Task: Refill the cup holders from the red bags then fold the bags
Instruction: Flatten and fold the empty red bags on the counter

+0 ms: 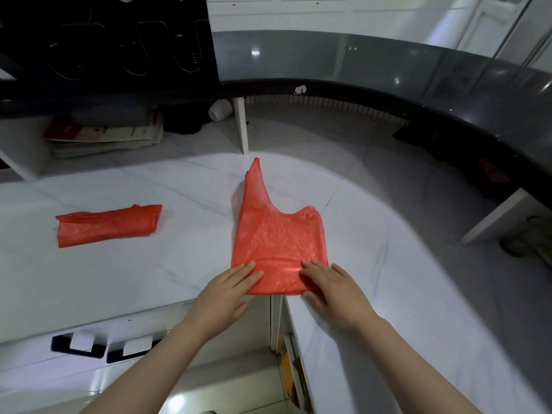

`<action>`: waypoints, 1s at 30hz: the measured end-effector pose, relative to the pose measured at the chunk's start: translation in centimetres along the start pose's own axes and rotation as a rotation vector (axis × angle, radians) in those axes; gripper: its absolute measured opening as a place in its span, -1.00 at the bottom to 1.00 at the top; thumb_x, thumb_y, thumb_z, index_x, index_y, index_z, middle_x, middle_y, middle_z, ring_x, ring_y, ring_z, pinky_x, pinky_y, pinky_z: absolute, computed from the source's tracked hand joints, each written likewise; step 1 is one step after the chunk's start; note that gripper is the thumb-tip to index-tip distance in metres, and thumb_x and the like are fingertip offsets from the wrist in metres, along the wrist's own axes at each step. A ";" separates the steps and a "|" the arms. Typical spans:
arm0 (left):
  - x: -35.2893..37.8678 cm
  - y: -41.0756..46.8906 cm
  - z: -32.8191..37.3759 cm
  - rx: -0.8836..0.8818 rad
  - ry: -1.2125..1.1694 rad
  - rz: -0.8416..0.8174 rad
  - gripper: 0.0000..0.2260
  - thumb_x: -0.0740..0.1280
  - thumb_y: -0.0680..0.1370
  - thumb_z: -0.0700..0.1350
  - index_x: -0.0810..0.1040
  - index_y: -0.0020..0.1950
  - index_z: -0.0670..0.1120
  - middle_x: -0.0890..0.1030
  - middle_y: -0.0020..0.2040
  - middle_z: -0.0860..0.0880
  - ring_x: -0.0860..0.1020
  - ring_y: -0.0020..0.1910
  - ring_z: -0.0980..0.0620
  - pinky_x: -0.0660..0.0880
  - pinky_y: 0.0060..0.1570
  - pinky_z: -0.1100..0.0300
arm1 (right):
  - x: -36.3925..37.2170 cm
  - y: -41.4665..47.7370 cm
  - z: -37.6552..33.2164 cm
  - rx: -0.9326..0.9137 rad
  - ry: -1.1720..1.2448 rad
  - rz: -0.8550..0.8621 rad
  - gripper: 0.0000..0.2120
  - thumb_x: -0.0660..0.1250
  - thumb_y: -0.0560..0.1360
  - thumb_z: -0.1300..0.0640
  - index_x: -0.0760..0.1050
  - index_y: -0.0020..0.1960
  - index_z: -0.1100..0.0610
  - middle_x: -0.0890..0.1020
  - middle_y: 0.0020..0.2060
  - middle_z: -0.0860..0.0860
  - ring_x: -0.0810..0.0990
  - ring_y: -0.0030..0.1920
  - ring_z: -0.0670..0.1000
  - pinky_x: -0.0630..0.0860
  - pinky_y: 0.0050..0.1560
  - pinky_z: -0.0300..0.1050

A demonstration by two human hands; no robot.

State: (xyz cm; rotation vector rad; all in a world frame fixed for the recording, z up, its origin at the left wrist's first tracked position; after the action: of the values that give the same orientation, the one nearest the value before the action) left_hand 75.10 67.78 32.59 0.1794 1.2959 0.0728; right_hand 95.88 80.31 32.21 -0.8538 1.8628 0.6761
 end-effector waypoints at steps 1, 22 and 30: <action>-0.3 -0.2 -0.2 0.001 -0.039 0.025 -0.40 0.58 0.29 -0.19 0.53 0.30 -0.13 0.53 0.29 -0.12 0.55 0.21 -0.11 0.50 0.17 -0.06 | 0.0 -0.4 0.0 -0.020 0.014 -0.006 -0.51 0.25 0.53 -0.13 0.33 0.42 -0.05 0.27 0.48 -0.14 0.16 0.50 -0.12 -0.11 0.45 -0.20; -1.3 0.9 -2.7 -0.726 -0.501 0.266 -0.77 0.41 0.48 -0.05 0.49 0.11 0.07 0.54 -0.19 0.24 0.53 -0.22 0.25 0.32 -0.30 0.49 | -0.5 0.7 0.6 0.477 0.240 0.267 -0.86 0.30 0.52 0.00 0.57 -0.17 0.01 0.54 -0.21 -0.08 0.43 -0.04 -0.03 0.29 -0.12 -0.19; -0.9 1.7 -2.1 -0.641 -0.118 0.264 -0.42 0.44 0.43 -0.13 0.34 0.42 -0.09 0.52 0.20 -0.18 0.53 0.12 -0.20 0.50 0.04 -0.04 | 0.1 1.1 -0.1 0.572 0.046 0.343 -0.74 0.30 0.46 -0.04 0.46 0.11 0.01 0.48 0.04 -0.03 0.38 0.15 0.06 0.34 0.07 -0.11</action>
State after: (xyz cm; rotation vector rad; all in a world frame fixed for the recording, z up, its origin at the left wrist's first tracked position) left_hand 72.95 69.47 33.19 -0.1946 1.0684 0.6832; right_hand 94.92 80.84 32.26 -0.1834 2.1120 0.2900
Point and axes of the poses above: each hand's wrist, its own y-axis towards the middle knuckle, its own x-axis out of the palm, z = x × y, the point moved 3 cm from there along y, towards the middle knuckle
